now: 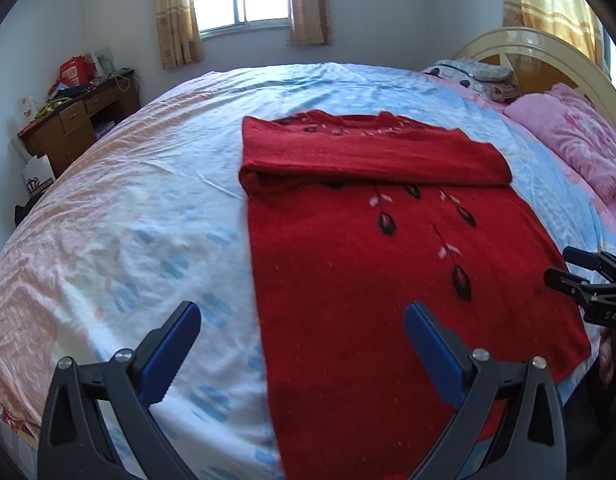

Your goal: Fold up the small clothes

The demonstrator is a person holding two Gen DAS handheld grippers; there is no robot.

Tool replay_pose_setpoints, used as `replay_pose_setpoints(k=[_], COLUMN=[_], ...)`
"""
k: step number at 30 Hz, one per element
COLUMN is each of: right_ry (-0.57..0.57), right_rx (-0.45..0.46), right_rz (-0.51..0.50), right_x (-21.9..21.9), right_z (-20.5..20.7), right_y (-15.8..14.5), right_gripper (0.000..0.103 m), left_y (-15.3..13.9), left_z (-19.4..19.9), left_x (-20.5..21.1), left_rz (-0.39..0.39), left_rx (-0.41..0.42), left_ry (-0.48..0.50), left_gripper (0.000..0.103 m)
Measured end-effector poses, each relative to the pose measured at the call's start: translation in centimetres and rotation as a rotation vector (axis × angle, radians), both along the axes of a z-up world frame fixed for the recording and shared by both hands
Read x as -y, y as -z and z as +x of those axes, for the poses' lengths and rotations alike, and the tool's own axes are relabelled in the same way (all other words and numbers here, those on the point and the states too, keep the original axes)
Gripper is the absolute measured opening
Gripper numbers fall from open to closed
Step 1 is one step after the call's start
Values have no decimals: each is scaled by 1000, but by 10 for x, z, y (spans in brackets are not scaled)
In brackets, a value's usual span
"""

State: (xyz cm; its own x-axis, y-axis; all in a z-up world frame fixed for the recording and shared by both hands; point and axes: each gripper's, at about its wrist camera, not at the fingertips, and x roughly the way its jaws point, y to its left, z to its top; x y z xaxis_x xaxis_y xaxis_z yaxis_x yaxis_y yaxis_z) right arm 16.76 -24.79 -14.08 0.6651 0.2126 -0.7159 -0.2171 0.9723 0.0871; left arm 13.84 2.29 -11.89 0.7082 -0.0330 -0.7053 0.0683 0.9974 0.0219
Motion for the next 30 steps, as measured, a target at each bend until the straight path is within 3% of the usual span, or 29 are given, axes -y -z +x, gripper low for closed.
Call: replay_pose_setpoints(k=[9, 16, 19, 23, 27, 30], right_ry=[-4, 9, 33, 36, 36, 41], right_rx=[-61, -65, -56, -66, -72, -78], right_rz=[-65, -75, -65, -61, -58, -38], right_x=[9, 25, 31, 33, 34, 37], right_z=[-31, -55, -58, -59, -60, -61], right_y=[11, 16, 19, 25, 25, 25], right_gripper=[86, 86, 86, 86, 86, 86], left_y=[14, 21, 33, 47, 60, 67], left_z=[-32, -60, -67, -68, -65, -65], left_x=[-3, -14, -17, -15, -17, -16], left_rz=[-23, -103, -166, -181, -230, -247], left_rx=[-74, -143, -211, -273, -338, -367], left_ry=[8, 14, 22, 18, 22, 18], left_gripper=[103, 101, 88, 76, 52, 48])
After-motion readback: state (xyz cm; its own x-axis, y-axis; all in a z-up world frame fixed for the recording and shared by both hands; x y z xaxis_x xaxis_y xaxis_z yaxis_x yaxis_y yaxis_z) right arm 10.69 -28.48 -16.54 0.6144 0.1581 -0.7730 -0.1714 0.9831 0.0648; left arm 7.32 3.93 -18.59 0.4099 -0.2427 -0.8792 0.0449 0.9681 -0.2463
